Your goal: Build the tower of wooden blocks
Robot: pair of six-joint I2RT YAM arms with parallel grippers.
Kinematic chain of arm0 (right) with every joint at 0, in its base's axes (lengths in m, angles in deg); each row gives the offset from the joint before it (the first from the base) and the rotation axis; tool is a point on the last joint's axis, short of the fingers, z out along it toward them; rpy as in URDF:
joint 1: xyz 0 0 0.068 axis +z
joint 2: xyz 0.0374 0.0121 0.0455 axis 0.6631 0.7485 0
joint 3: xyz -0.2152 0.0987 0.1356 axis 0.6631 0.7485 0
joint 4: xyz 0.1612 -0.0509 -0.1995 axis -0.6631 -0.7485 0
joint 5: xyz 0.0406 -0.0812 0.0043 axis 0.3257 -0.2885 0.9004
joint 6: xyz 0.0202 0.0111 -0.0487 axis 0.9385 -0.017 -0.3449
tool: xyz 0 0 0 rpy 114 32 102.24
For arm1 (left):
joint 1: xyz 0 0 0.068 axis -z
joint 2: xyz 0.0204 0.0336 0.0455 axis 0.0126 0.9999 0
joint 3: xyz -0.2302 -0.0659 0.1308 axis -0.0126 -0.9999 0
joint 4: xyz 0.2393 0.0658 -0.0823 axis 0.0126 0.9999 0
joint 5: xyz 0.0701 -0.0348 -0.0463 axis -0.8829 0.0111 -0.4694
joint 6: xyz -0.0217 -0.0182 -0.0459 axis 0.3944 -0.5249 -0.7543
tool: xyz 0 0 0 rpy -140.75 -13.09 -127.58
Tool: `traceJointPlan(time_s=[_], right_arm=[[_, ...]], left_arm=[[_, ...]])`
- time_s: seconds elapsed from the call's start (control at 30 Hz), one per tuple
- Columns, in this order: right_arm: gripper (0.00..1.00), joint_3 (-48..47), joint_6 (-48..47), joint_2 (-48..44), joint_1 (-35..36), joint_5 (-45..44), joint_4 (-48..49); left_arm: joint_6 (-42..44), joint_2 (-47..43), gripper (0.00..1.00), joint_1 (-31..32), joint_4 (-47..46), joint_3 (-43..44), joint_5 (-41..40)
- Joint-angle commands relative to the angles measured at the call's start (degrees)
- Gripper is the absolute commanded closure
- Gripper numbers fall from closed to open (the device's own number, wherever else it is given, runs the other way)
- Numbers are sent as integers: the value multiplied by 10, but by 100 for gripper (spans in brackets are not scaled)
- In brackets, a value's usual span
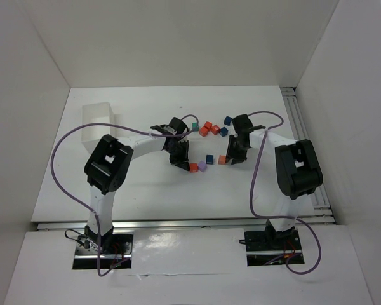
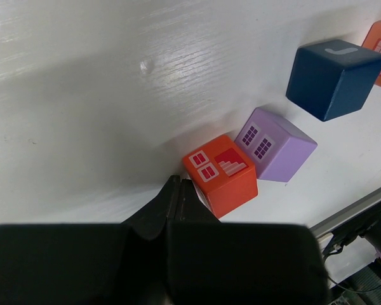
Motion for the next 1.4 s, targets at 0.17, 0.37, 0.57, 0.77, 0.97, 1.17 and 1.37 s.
traceJointPlan(time_s=[0.17, 0.37, 0.57, 0.77, 0.97, 1.17, 1.37], right_arm=[[63, -33, -20, 24, 21, 18, 18], [63, -59, -20, 31, 33, -2, 4], [62, -11, 3, -39, 33, -39, 4], [62, 59, 37, -93, 66, -47, 22], [62, 49, 59, -76, 136, -57, 34], [62, -20, 59, -7, 183, -63, 29], [62, -57, 59, 32, 194, -68, 34]], left_arm=[[-7, 3, 100, 8, 7, 4, -5], [-7, -2, 100, 8, 7, -9, -10], [-7, -14, 100, 8, 7, -14, -28], [-2, -19, 100, 8, 18, -20, -49], [-2, -24, 100, -15, 18, -31, -49], [4, -30, 100, -20, 24, -37, -54], [4, -35, 100, -26, 24, -42, -59]])
